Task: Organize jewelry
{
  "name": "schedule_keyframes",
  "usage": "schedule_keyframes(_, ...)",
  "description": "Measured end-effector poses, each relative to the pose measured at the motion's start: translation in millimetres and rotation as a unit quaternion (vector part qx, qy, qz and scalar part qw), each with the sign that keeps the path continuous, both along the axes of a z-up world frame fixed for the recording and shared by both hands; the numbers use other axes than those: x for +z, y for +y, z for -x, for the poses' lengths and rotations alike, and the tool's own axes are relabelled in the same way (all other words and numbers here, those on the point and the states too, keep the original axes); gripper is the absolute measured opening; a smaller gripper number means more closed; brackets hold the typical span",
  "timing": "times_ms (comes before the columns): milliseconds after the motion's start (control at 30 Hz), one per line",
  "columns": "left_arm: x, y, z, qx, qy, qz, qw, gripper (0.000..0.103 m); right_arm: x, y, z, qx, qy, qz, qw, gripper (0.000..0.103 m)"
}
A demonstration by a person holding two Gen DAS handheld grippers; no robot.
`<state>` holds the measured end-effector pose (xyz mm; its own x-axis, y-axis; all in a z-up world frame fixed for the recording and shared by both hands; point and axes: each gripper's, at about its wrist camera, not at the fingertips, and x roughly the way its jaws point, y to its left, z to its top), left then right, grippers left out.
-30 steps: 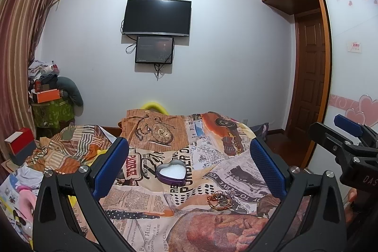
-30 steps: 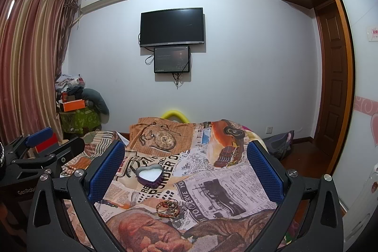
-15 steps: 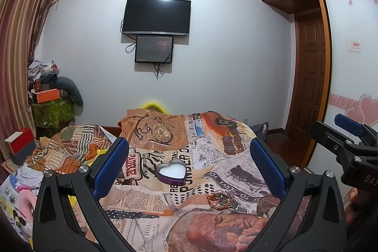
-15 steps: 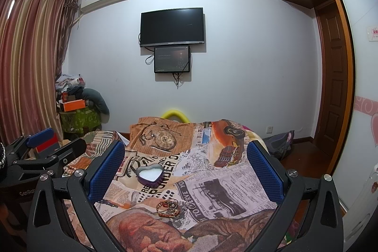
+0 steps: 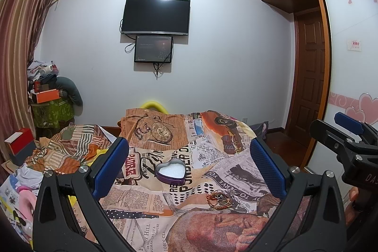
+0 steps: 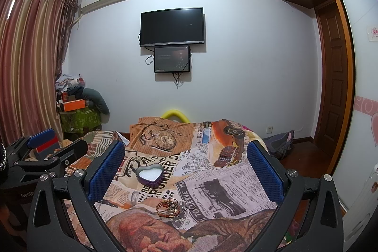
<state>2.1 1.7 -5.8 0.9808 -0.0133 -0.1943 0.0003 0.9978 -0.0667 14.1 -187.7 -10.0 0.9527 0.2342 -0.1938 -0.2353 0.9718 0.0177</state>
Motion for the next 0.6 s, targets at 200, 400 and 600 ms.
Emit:
schedule_keyframes(200,-2.8,-1.8,-0.1,0.000,0.002,0.000,1.0000,0.103,-1.3,0.6,0.7,0.000,0.000,0.000,1.000,0.103)
schedule_keyframes(400,-2.3,-2.6,-1.1,0.000,0.002,-0.001,1.0000,0.103,-1.2,0.5,0.7,0.000,0.001,0.001,1.000,0.103)
schedule_keyframes(600,-3.5,-2.1,-1.3,0.000,0.003,-0.001,1.0000,0.103,-1.0,0.0,0.4,0.000,0.001,0.000,1.000,0.103)
